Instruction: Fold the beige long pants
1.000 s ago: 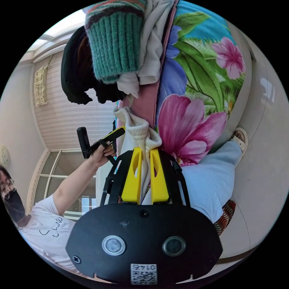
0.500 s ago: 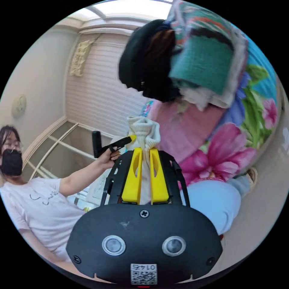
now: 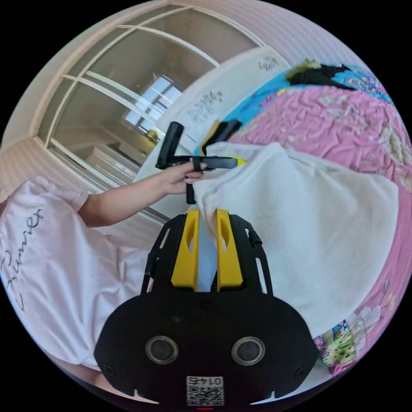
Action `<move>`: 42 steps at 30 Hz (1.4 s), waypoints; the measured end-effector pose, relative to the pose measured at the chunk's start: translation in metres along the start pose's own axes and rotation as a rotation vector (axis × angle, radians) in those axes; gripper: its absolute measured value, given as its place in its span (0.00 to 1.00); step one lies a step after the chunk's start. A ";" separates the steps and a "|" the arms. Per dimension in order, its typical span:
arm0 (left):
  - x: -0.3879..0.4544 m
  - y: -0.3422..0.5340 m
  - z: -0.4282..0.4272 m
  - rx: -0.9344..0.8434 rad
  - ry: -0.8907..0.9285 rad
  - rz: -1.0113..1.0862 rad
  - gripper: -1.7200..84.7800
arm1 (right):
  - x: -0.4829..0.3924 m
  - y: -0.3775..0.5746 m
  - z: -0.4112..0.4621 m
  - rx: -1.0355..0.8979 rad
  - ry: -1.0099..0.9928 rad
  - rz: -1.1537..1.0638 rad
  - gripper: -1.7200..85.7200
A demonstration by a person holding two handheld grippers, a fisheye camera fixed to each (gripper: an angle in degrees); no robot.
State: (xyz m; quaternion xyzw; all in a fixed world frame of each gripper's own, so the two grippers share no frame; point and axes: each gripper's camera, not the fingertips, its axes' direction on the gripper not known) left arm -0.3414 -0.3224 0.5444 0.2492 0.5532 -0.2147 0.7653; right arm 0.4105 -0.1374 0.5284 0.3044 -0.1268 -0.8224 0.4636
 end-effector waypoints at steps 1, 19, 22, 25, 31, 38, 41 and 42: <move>-0.026 0.024 -0.017 0.031 0.012 -0.081 0.01 | -0.002 -0.006 0.021 -0.032 0.014 0.007 0.07; 0.011 0.094 -0.024 -0.110 -0.144 0.162 0.08 | 0.045 -0.191 0.246 -0.241 0.585 0.152 0.11; 0.007 0.094 -0.031 -0.143 -0.169 0.173 0.03 | 0.063 -0.205 0.269 -0.282 0.577 0.169 0.09; 0.000 0.103 -0.055 -0.113 -0.100 0.160 0.01 | 0.066 -0.216 0.276 -0.290 0.512 0.146 0.04; -0.012 0.133 -0.120 -0.007 -0.075 0.137 0.01 | 0.042 -0.242 0.293 -0.273 0.478 0.003 0.02; -0.014 0.139 -0.127 0.064 -0.124 0.125 0.08 | 0.076 -0.266 0.335 -0.324 0.487 0.075 0.03; -0.015 0.134 -0.121 -0.001 -0.156 0.088 0.08 | 0.072 -0.273 0.339 -0.275 0.526 0.047 0.04; -0.016 0.134 -0.124 -0.005 -0.170 0.068 0.07 | 0.067 -0.277 0.340 -0.247 0.584 0.018 0.04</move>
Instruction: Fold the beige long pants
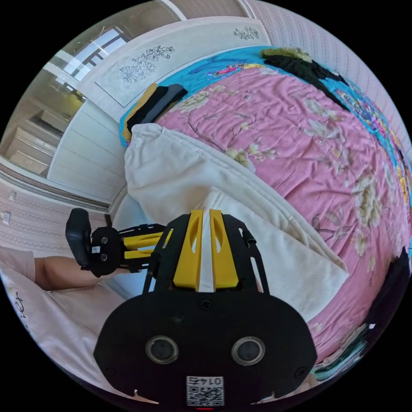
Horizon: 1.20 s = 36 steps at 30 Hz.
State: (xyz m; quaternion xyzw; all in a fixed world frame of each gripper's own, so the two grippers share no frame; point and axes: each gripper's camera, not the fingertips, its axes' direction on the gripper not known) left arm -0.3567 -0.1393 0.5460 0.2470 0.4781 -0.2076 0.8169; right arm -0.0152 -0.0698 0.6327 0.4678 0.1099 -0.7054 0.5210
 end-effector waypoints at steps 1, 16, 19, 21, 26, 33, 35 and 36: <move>-0.001 0.003 -0.006 0.017 -0.022 -0.010 0.04 | -0.003 -0.005 0.000 0.021 0.081 -0.002 0.04; 0.001 0.008 -0.031 0.084 -0.036 0.055 0.15 | 0.005 -0.048 0.041 -0.055 0.067 -0.182 0.02; 0.003 0.015 -0.048 0.151 -0.038 0.087 0.15 | 0.004 -0.046 0.027 -0.015 0.016 -0.231 0.02; 0.005 0.018 -0.058 0.191 -0.025 0.096 0.13 | 0.004 -0.046 0.020 0.017 -0.020 -0.253 0.02; -0.003 0.017 -0.064 0.158 0.071 0.062 0.05 | 0.005 -0.064 0.034 0.008 -0.079 -0.268 0.03; -0.029 0.010 -0.054 -0.018 0.064 -0.029 0.04 | 0.012 -0.102 0.106 -0.152 0.059 -0.215 0.07; -0.022 0.006 -0.050 -0.017 0.015 0.016 0.04 | 0.013 -0.108 0.112 -0.164 0.076 -0.232 0.11; -0.020 0.004 -0.050 -0.025 -0.001 0.024 0.05 | 0.011 -0.111 0.111 -0.148 0.087 -0.248 0.14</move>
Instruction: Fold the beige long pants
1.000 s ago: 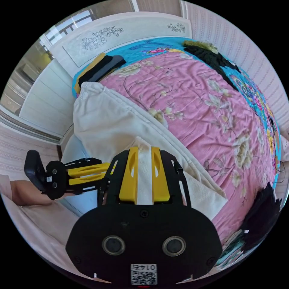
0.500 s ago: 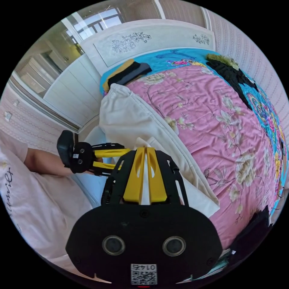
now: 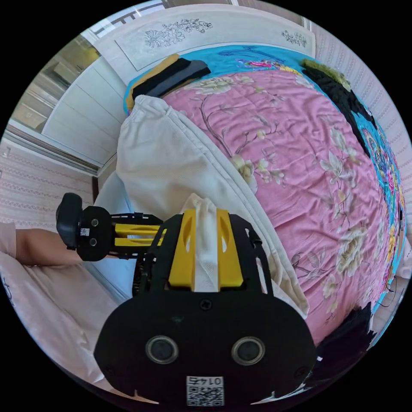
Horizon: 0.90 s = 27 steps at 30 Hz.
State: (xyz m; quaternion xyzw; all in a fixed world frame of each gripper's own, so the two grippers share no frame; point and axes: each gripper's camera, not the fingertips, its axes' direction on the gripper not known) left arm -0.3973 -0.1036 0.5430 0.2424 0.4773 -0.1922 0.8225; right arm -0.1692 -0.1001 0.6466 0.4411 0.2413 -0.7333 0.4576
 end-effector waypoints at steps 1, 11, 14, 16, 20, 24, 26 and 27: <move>0.001 0.000 -0.002 0.005 -0.004 -0.004 0.05 | 0.000 -0.004 0.000 0.012 0.014 -0.016 0.17; 0.010 0.019 -0.025 -0.033 -0.020 0.005 0.15 | 0.009 -0.021 0.062 -0.151 -0.041 -0.044 0.11; 0.016 0.005 -0.011 -0.114 -0.025 -0.009 0.16 | 0.011 -0.014 0.060 -0.115 -0.050 -0.022 0.09; 0.022 0.003 -0.004 -0.111 -0.070 0.025 0.14 | 0.011 -0.008 0.055 -0.090 -0.056 -0.015 0.08; 0.026 0.003 -0.016 -0.077 -0.015 0.067 0.08 | 0.011 0.003 0.035 -0.038 -0.108 -0.042 0.08; 0.030 0.003 -0.051 0.004 0.047 0.099 0.07 | 0.005 0.018 -0.009 0.034 -0.149 -0.117 0.08; 0.035 0.003 -0.086 0.077 0.042 0.141 0.07 | 0.002 0.020 -0.036 0.099 -0.169 -0.151 0.07; 0.035 0.003 -0.111 0.127 0.016 0.159 0.06 | 0.000 0.015 -0.054 0.145 -0.207 -0.172 0.07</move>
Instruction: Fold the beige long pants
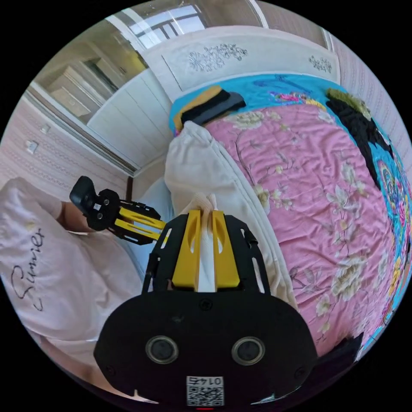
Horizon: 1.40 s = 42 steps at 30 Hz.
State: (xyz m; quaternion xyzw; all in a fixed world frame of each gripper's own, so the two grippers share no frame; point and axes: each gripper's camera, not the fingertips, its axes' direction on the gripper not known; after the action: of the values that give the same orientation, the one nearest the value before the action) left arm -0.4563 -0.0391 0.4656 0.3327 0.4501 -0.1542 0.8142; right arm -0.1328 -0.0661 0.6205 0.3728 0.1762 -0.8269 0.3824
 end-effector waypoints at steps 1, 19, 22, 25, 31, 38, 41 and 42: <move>-0.004 -0.003 -0.027 0.045 -0.041 0.001 0.07 | -0.005 -0.014 -0.014 0.049 -0.039 -0.033 0.07; -0.138 0.044 -0.058 -0.042 -0.414 -0.356 0.08 | 0.020 -0.028 0.074 0.006 0.046 0.175 0.03; -0.098 0.030 -0.034 0.023 -0.190 -0.209 0.03 | 0.018 -0.005 0.081 -0.003 0.068 0.204 0.02; -0.061 0.009 0.005 -0.034 -0.060 -0.069 0.01 | -0.001 -0.032 0.094 -0.020 0.119 0.125 0.02; -0.037 -0.018 0.087 -0.275 -0.120 0.089 0.01 | -0.013 -0.101 0.171 -0.305 0.328 0.047 0.01; -0.040 -0.042 0.126 -0.373 -0.057 0.087 0.01 | -0.017 -0.100 0.195 -0.423 0.464 0.029 0.01; -0.034 -0.048 0.134 -0.376 -0.061 0.094 0.01 | -0.015 -0.086 0.185 -0.378 0.471 0.055 0.01; -0.026 -0.050 0.136 -0.375 -0.091 0.118 0.01 | -0.014 -0.080 0.179 -0.372 0.471 0.046 0.01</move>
State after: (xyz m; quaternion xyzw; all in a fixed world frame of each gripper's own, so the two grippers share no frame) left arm -0.4120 -0.1696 0.5183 0.1936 0.4135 -0.0347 0.8890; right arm -0.2743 -0.1107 0.7497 0.4819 0.4001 -0.6623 0.4111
